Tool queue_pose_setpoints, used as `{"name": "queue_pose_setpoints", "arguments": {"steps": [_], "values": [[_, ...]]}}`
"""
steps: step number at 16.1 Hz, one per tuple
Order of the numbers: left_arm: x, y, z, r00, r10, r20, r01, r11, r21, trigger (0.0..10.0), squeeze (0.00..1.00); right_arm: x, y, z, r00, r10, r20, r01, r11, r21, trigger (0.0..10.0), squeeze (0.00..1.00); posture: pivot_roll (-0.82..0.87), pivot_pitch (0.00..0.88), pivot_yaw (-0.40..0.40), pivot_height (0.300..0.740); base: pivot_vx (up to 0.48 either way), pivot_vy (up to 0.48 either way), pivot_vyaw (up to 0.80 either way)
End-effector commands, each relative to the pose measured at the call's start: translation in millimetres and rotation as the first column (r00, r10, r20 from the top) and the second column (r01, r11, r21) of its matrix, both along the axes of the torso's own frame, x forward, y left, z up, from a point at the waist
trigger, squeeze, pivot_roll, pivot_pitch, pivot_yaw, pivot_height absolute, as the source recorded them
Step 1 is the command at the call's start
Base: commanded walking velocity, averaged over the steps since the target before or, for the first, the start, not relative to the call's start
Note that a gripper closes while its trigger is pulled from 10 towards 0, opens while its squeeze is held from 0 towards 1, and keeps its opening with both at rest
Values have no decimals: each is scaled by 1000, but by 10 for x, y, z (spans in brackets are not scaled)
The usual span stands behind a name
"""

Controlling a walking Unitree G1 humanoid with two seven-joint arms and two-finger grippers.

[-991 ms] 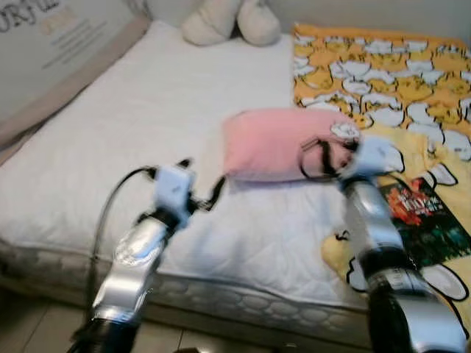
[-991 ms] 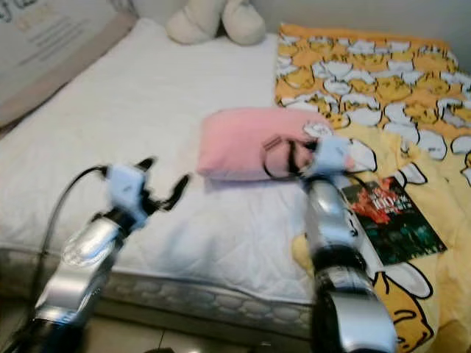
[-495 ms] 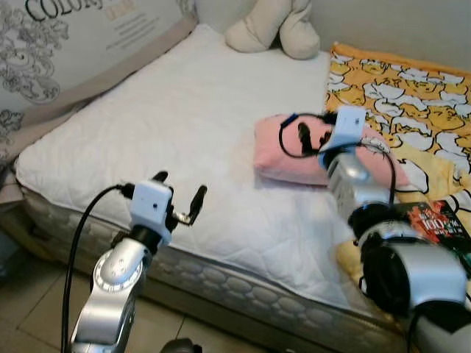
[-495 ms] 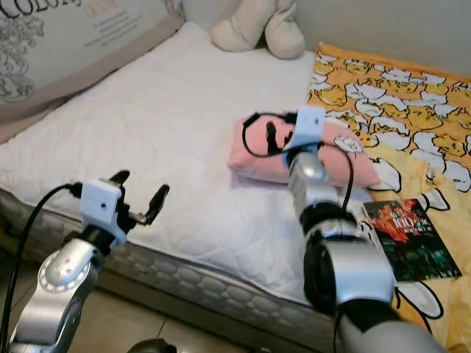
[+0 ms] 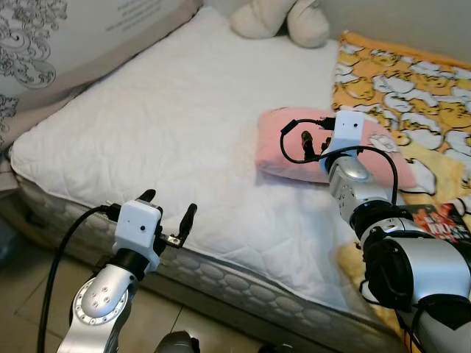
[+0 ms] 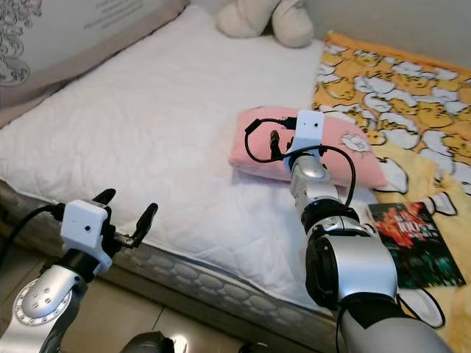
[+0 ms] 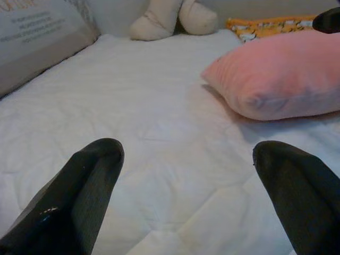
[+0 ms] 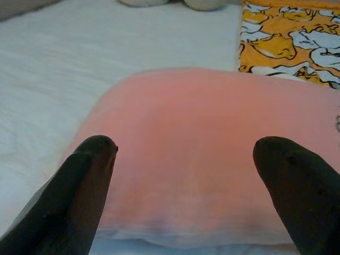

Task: Clean up the room

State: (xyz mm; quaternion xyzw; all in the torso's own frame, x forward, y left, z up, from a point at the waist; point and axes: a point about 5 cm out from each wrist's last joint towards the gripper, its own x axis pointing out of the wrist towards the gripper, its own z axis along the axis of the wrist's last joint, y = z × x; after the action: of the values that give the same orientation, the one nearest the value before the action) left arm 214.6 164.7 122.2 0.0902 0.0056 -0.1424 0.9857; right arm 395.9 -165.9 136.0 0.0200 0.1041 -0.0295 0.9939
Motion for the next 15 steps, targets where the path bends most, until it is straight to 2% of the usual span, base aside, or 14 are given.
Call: {"name": "queue_pose_setpoints", "arguments": {"steps": [1,4,6,9,10,11,12,15], "values": [[-46,-9,21,1000,-3,-8,4,1000,17,10000,0,13,-73,32,1000,-26,-10,26,999,-21,10000,0,367,144,-75,736,0,0,0],[-184,10,54,999,2,-33,-1,999,33,10000,0,-6,-101,-16,997,-65,-39,65,998,-18,10000,0,403,183,-64,736,0,0,0],[-298,65,59,998,20,-53,-18,999,47,10000,0,-53,-78,-142,991,-80,-108,83,996,23,10000,0,424,204,-63,736,0,0,0],[-343,67,75,998,25,-62,-22,999,49,10000,0,-90,-77,-229,982,-105,-158,116,991,62,10000,0,428,216,-63,736,0,0,0],[-346,60,79,998,24,-66,-21,999,48,10000,0,-95,-59,-245,981,-96,-169,108,992,64,8824,0,425,216,-64,736,0,0,0],[-349,60,85,997,24,-68,-21,999,47,10000,0,-97,-45,-251,981,-84,-173,96,994,59,2627,0,420,219,-65,736,0,0,0],[-346,58,84,997,23,-70,-20,999,47,10000,0,-100,-36,-259,981,-76,-180,84,996,41,0,0,418,220,-64,736,0,0,0],[-281,24,100,997,19,-70,-16,999,45,10000,0,-86,-36,-232,981,-74,-178,77,997,11,0,0,418,222,-66,736,0,0,0]]}}
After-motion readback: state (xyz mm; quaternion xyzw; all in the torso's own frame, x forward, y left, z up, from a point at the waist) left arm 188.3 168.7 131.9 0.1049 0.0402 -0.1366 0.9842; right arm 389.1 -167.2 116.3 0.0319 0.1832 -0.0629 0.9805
